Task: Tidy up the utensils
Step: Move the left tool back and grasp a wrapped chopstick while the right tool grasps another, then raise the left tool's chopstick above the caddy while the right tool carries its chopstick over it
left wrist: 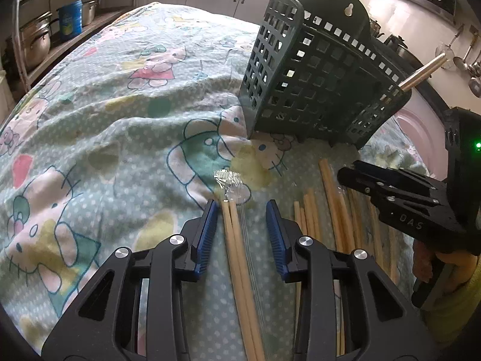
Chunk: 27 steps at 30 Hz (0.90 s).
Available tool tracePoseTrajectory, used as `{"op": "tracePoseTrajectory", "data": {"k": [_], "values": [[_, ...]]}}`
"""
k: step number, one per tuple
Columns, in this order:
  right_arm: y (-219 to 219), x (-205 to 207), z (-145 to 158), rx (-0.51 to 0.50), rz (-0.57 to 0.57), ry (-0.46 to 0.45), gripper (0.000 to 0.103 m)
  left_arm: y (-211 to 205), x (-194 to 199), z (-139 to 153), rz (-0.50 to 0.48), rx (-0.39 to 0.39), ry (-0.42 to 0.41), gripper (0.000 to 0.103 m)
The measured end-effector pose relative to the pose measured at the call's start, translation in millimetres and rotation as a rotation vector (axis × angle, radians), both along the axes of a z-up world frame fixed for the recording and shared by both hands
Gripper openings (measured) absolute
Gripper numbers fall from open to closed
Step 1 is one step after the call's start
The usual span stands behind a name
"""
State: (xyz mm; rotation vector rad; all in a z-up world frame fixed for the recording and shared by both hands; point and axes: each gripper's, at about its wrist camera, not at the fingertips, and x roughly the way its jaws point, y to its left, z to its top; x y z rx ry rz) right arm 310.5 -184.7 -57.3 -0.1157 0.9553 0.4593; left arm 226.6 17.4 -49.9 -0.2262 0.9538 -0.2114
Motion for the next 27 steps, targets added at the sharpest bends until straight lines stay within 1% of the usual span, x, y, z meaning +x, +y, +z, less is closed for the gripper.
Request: {"op": "tracePoseTrajectory", "data": {"k": [1,4,5,7,12,14,17,18,21,24,27], "values": [[1.3,1.2,-1.0,-0.003,0.005,-0.002,0.032,0.6,1.3,-0.2,0.003,-0.001,0.001,0.026],[5.0,-0.5,-0.5,-0.007,0.015,-0.015,0.019,2.4,4.0,-0.6,0.007,-0.012,0.004,0.026],[6.6,-1.4,-0.1,-0.001,0.023,-0.017,0.013,2.5,5.6,-0.4,0.008,-0.015,0.005,0.026],[7.7,-2.9,1.8,0.0,0.024,-0.027,0.01,2.5,8.0,-0.4,0.01,-0.017,0.006,0.026],[4.2,-9.6,9.8,0.045,0.023,-0.036,0.008,3.1,13.9,-0.4,0.012,-0.019,0.009,0.026],[2.9,-13.5,14.3,0.061,0.025,-0.04,0.008,2.0,16.8,0.1,0.013,-0.014,0.011,0.024],[0.6,-20.1,22.6,0.084,0.036,-0.05,0.008,-0.2,18.9,0.4,0.017,0.008,0.013,0.017],[0.1,-22.6,26.0,0.087,0.039,-0.059,0.008,-0.1,19.0,0.7,0.021,0.013,0.011,0.013],[1.9,-27.7,34.7,0.099,0.046,-0.076,0.008,4.2,16.5,0.8,0.03,-0.013,0.01,0.005],[1.6,-37.5,43.6,0.105,0.049,-0.095,0.007,8.2,10.8,4.1,0.031,-0.045,0.003,0.004],[1.5,-46.0,51.4,0.115,0.056,-0.109,0.007,9.1,4.6,13.8,0.03,-0.061,-0.023,0.004]]}}
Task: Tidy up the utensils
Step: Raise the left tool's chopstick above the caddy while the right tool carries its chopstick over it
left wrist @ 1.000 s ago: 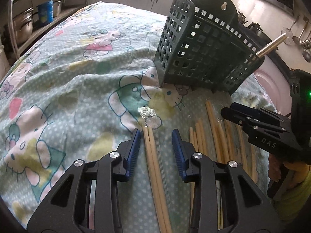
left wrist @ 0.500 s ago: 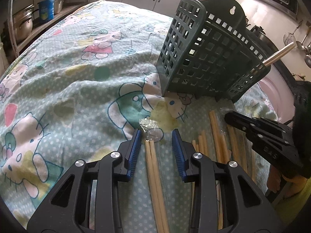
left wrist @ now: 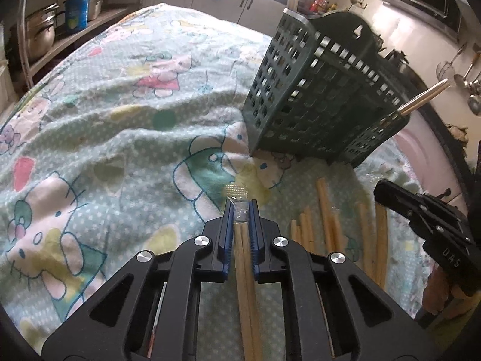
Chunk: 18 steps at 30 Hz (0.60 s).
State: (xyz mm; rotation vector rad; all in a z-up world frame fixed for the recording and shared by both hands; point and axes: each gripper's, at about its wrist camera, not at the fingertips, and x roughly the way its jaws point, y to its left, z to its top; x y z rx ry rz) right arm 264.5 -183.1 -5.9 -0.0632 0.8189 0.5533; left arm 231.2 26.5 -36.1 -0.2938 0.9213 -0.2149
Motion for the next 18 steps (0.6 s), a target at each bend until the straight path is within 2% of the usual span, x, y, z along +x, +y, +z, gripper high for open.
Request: {"op": "tracePoseTrajectory", "data": {"k": [10,18], "values": [[-0.3,-20.6,38.6,0.041,0.023,-0.064,0.006,-0.9,-22.4,63.6,-0.027,0.003,-0.162,0.004],[2.2,-38.6,81.3,0.062,0.043,-0.159,0.006,5.9,-34.0,110.3,-0.033,-0.011,-0.27,0.003]]}}
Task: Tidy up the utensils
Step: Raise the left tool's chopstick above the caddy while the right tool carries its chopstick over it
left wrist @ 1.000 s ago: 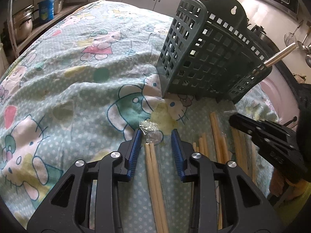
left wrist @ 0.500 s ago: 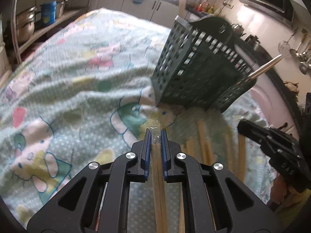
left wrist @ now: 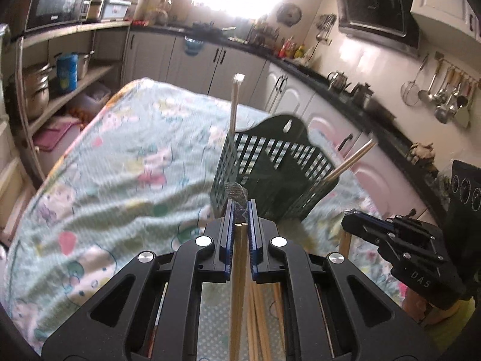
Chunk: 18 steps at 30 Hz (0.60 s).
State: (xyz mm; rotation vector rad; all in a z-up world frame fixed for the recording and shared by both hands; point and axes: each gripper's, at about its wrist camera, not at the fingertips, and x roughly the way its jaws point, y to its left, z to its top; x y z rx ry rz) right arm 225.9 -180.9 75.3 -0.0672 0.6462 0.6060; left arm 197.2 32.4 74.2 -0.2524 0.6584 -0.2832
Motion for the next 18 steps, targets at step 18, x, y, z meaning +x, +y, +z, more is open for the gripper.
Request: {"op": "tracePoseTrajectory", "data": {"k": [18], "values": [[-11.7,0.9,75.1,0.064,-0.062,-0.179,0.006,-7.8,8.8,88.9,-0.034,0.024,-0.192,0.001]]}}
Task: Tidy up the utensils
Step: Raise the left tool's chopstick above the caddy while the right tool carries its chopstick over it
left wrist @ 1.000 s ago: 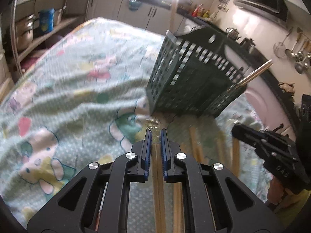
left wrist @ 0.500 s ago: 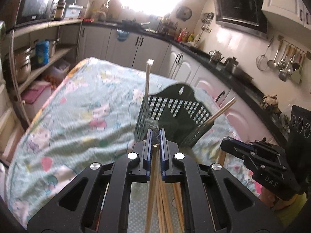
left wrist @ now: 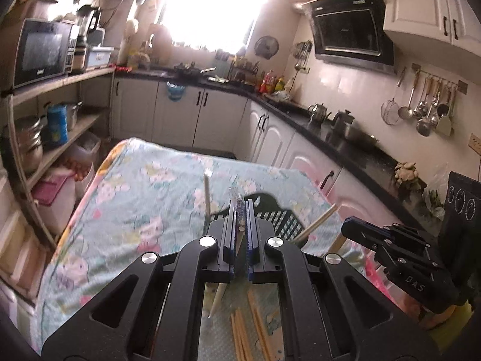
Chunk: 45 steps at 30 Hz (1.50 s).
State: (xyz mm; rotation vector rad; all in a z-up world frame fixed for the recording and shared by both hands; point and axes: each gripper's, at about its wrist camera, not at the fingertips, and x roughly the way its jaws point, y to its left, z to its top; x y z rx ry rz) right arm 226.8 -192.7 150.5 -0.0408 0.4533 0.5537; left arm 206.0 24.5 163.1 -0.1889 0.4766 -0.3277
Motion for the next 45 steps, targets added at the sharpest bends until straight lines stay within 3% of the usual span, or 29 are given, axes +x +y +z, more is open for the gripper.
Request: {"op": "tracePoseTrajectory", "data": {"k": [9,20,31,45], "values": [[-10.4,19.6,36.5,0.038,-0.04,-0.083,0.006,-17.6,14.6,41.4,-0.023,0.024,-0.093,0.001],[-8.6,43.3,67.3,0.074,-0.065,-0.156,0.006,-29.2,38.0,59.6,-0.014,0.02,-0.153,0.001],[-16.7,70.9,57.4,0.122,-0.098,-0.186,0.006,-17.3,68.4,31.4,0.037,-0.081,-0.12,0.001],[-19.6,110.7,14.9,0.143,-0.144,-0.117,0.006,-10.0,91.1,-19.2,0.031,-0.163,-0.052,0.001]]}}
